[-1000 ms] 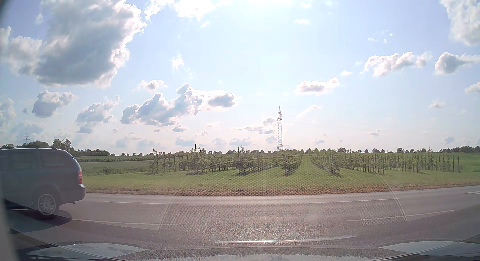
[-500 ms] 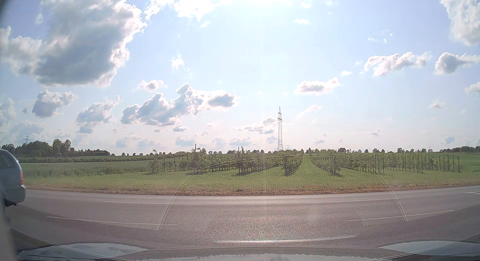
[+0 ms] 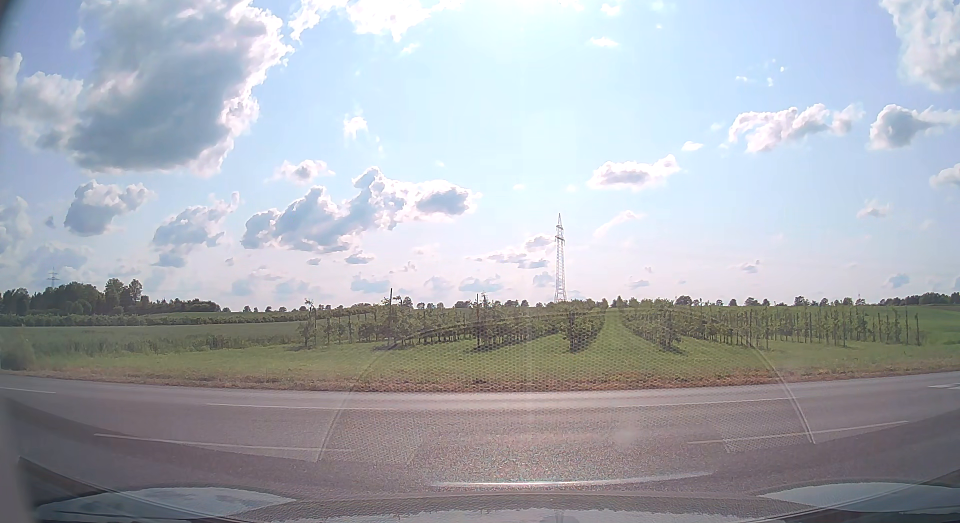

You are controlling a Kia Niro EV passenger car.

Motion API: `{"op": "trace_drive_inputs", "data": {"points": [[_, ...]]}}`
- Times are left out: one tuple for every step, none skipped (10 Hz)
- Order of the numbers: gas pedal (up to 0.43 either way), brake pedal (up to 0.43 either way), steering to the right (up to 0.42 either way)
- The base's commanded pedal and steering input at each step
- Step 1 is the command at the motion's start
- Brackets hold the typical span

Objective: Follow the waypoints while adhering to traffic rules and regulations

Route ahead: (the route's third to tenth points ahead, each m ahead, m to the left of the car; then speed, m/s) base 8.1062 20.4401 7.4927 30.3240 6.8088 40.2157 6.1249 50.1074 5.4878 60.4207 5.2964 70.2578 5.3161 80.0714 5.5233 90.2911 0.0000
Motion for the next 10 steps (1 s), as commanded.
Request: {"op": "trace_drive_inputs", "data": {"points": [[0.000,0.396,-0.002],[0.000,0.390,-0.002],[0.000,0.384,-0.002],[0.000,0.390,-0.002],[0.000,0.390,-0.002],[0.000,0.390,-0.002],[0.000,0.396,-0.002],[0.000,0.390,-0.002],[0.000,0.390,-0.002],[0.000,0.396,-0.003]]}}
